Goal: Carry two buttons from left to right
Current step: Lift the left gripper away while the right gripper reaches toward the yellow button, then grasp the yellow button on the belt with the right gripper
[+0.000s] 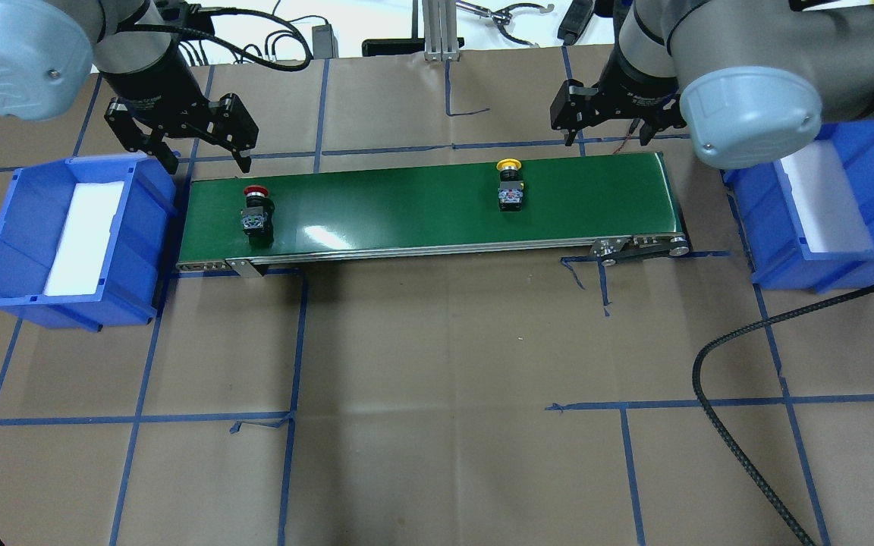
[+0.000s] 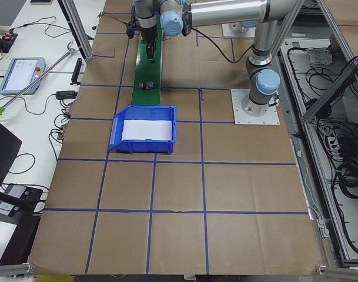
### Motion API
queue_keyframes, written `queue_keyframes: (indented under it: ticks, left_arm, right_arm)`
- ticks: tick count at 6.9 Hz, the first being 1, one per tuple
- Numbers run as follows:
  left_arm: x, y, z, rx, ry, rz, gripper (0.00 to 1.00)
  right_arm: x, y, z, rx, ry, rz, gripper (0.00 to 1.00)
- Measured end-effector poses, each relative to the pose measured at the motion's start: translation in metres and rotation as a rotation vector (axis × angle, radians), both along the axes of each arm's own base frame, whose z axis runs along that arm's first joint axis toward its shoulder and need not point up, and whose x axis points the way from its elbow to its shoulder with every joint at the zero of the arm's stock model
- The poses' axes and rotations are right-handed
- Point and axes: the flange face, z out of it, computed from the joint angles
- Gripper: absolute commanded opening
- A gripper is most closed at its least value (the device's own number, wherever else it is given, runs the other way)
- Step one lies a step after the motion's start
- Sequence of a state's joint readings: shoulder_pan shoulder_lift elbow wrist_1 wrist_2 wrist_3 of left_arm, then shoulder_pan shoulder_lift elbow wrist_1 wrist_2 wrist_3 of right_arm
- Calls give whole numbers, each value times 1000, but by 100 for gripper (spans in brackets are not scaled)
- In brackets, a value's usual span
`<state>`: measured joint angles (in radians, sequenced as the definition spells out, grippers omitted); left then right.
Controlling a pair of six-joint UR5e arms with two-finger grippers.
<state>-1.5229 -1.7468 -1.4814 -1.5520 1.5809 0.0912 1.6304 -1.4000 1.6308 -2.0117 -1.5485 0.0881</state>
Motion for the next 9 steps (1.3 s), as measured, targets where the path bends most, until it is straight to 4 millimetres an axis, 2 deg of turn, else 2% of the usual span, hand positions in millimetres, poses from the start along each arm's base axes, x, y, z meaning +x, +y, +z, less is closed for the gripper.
queue_keyframes:
  ticks: [2, 4, 6, 9]
  left_arm:
    - [-11, 26, 6, 10, 1, -15, 100]
    - [-13, 48, 5, -6, 3, -16, 100]
    - [-13, 53, 11, -32, 1, -15, 100]
    - [-13, 53, 12, -37, 0, -14, 100]
  right_arm:
    - [0, -20, -31, -10, 3, -1, 100]
    - [0, -49, -51, -52, 11, 0, 100]
    - [2, -63, -75, -38, 8, -3, 100]
    - [3, -70, -106, 9, -2, -11, 100]
